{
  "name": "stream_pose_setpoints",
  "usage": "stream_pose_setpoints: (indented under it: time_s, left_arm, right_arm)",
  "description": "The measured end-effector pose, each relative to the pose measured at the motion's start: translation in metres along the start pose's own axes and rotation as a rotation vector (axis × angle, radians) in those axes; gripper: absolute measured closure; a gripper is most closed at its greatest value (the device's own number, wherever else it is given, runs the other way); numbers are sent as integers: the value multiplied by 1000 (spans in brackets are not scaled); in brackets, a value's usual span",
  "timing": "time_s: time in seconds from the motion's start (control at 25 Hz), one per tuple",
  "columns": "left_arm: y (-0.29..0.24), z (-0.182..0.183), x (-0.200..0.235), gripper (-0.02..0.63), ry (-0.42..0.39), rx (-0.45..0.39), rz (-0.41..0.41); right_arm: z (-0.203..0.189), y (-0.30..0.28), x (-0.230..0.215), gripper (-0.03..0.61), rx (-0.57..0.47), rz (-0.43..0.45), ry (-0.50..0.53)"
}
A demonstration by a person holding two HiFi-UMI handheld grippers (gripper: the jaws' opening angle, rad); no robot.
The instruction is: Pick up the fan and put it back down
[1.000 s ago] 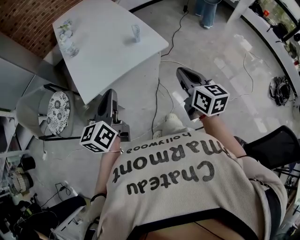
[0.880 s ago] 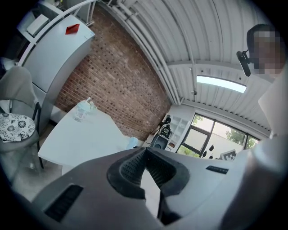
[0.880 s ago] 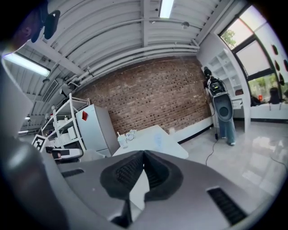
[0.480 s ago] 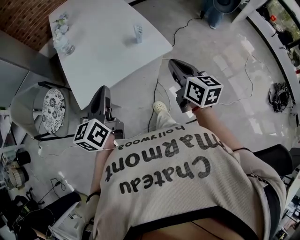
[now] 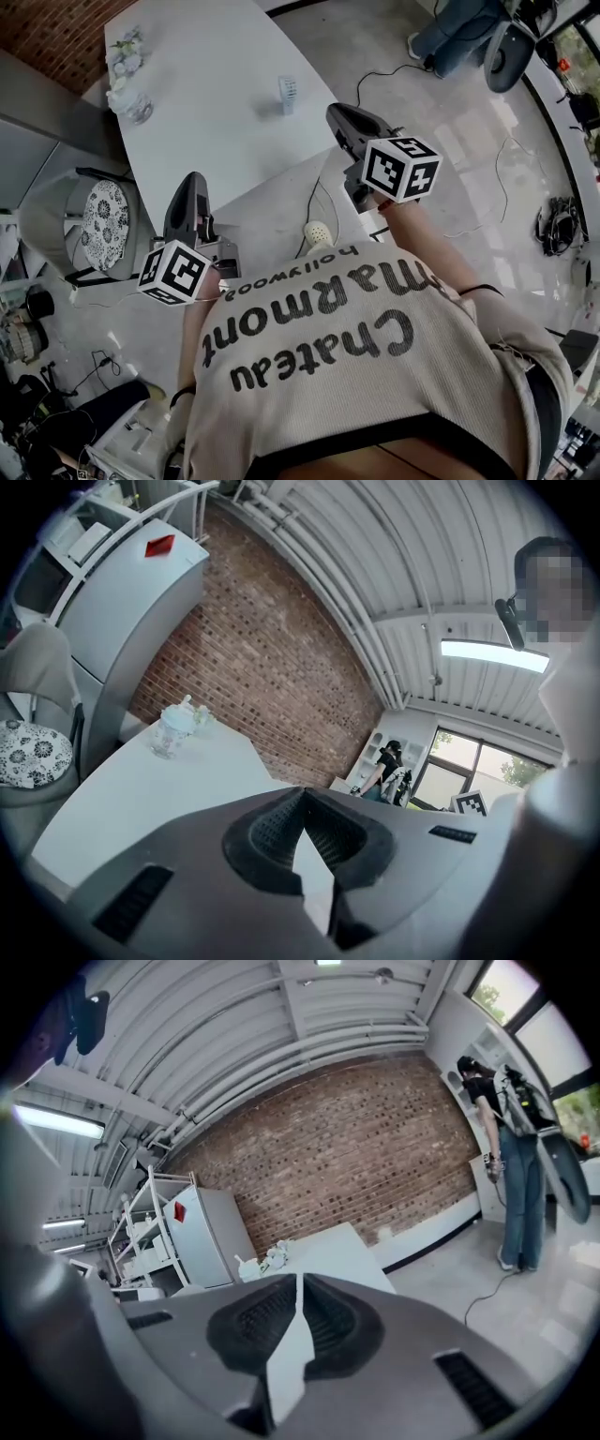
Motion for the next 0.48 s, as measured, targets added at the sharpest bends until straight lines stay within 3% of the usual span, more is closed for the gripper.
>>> stream_pose_setpoints:
  time_s: [0.16, 0.48]
  left_arm:
    - [-15, -2, 6, 612, 22, 8, 36]
    - [-29, -4, 14, 612, 46, 1, 130]
  right_arm:
    - [4, -33, -15, 523, 59, 9, -3]
    - [-4, -90, -45, 350, 180, 21, -17]
Point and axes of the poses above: the fingertips, and each gripper's own axes: y backward along the fingers, x to its left, z out of its top, the point moved 5 cm from there along y, backward along the fingers, and after that the axes turned 14 degrees about -y, right-handed, at the moved point
